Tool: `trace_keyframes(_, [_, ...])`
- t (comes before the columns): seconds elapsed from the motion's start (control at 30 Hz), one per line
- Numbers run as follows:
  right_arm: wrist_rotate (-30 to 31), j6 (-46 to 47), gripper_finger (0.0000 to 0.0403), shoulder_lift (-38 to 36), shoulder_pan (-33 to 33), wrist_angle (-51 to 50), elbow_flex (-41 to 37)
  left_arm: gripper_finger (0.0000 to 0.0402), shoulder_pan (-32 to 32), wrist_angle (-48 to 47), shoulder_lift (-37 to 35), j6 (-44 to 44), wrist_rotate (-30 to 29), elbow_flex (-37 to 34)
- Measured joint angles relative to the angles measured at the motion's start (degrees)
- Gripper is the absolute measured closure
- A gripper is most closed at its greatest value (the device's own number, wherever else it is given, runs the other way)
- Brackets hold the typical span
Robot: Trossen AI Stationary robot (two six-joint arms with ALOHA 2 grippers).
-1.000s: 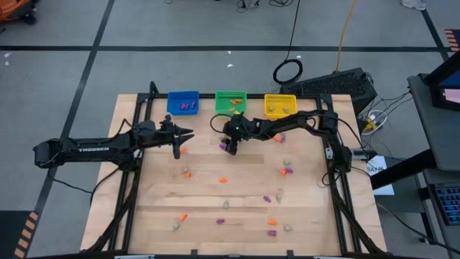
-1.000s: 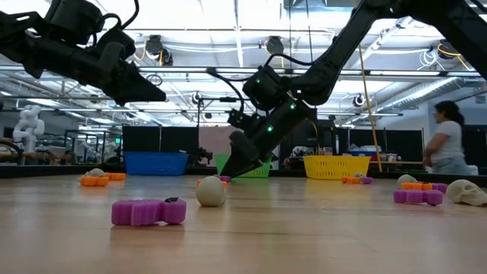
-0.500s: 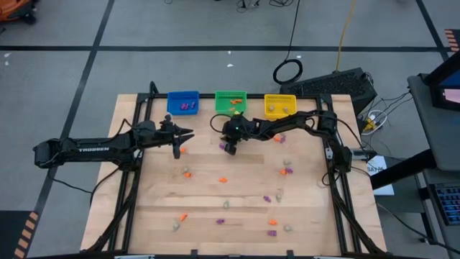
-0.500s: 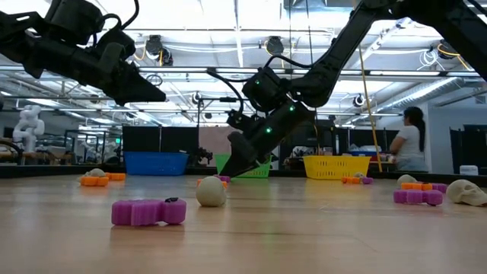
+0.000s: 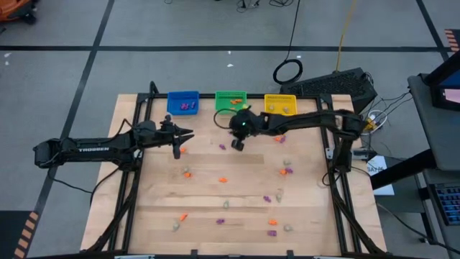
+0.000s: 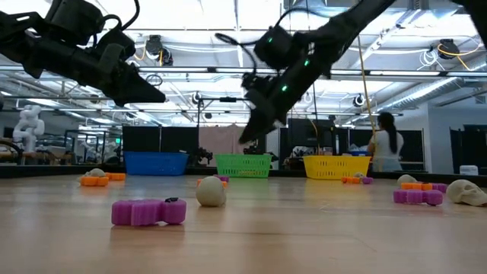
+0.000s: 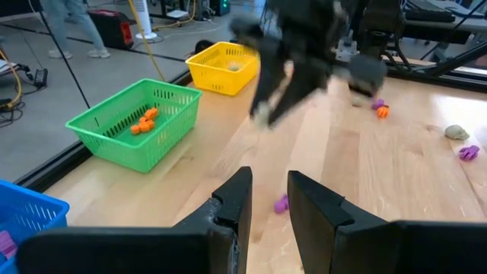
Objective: Sort Halloween decoration
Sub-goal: Put the grey skull toy into the yellow basket
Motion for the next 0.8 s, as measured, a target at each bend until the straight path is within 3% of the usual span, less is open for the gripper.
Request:
trace_keyframes(0.17, [7.74, 2.93, 0.0355, -7.68, -5.34, -12.14, -0.89, 0.0318, 0.00, -0.10, 0.00, 0.00, 0.02, 0.00])
trace_keyframes(0.3, [10.41, 5.88, 0.0355, -12.27, -11.75, -16.40, -4.57, 0.0318, 0.00, -0.10, 0.00, 0.00, 0.07, 0.00])
trace_keyframes(0.5, [10.38, 7.71, 0.0355, -12.85, -22.56, -14.00, -12.77, 0.0318, 0.00, -0.12, 0.00, -0.01, 0.11, 0.00])
trace_keyframes(0.8, [8.49, 7.71, 0.0341, -12.64, -29.46, -8.48, -16.98, 0.0318, 0.00, 0.15, 0.00, -0.02, 0.44, 0.00])
